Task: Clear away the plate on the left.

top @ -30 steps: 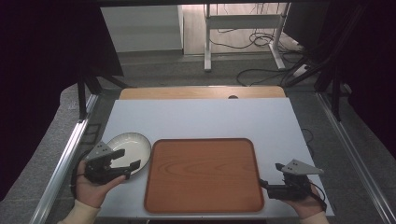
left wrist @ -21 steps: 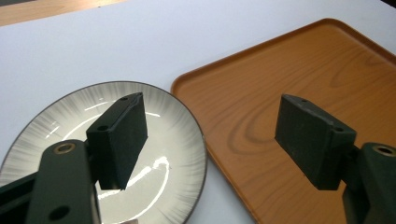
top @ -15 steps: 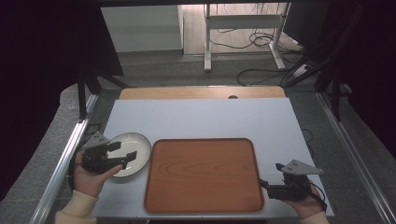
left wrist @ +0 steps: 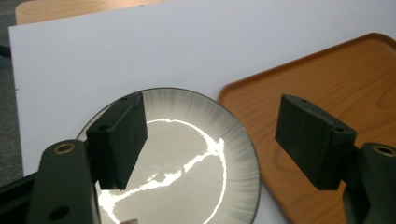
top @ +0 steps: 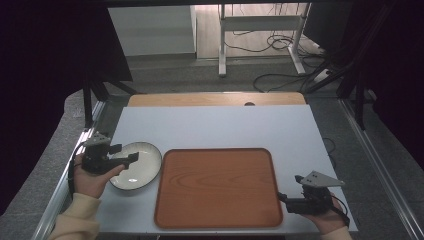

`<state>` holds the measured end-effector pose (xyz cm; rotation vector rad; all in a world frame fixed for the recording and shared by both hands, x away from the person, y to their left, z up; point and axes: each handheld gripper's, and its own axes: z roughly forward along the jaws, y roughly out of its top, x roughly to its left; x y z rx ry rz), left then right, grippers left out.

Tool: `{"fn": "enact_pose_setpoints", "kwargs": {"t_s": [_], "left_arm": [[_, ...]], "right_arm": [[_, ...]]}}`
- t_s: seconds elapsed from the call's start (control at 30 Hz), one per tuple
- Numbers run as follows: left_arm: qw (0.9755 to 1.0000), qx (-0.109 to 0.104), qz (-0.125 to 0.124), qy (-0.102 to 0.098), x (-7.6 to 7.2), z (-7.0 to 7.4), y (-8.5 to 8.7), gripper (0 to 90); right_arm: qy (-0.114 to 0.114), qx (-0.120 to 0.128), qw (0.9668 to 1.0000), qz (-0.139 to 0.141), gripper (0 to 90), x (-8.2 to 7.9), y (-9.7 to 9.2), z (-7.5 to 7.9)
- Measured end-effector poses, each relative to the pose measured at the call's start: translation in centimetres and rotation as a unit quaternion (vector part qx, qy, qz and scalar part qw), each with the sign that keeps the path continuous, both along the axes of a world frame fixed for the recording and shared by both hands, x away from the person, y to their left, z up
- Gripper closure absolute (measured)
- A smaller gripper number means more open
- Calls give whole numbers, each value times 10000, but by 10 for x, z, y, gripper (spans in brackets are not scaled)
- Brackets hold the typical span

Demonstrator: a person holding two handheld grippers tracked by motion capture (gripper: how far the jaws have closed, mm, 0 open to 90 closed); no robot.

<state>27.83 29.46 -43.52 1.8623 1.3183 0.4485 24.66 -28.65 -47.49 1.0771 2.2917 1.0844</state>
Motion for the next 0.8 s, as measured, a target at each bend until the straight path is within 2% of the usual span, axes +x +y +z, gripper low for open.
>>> {"fn": "enact_pose_setpoints", "kwargs": {"t_s": [0.8], "left_arm": [[9987,-1,401,313,36,-12,31,245]], "right_arm": [[54,-33,10000,31,149,1,1,-2]]}}
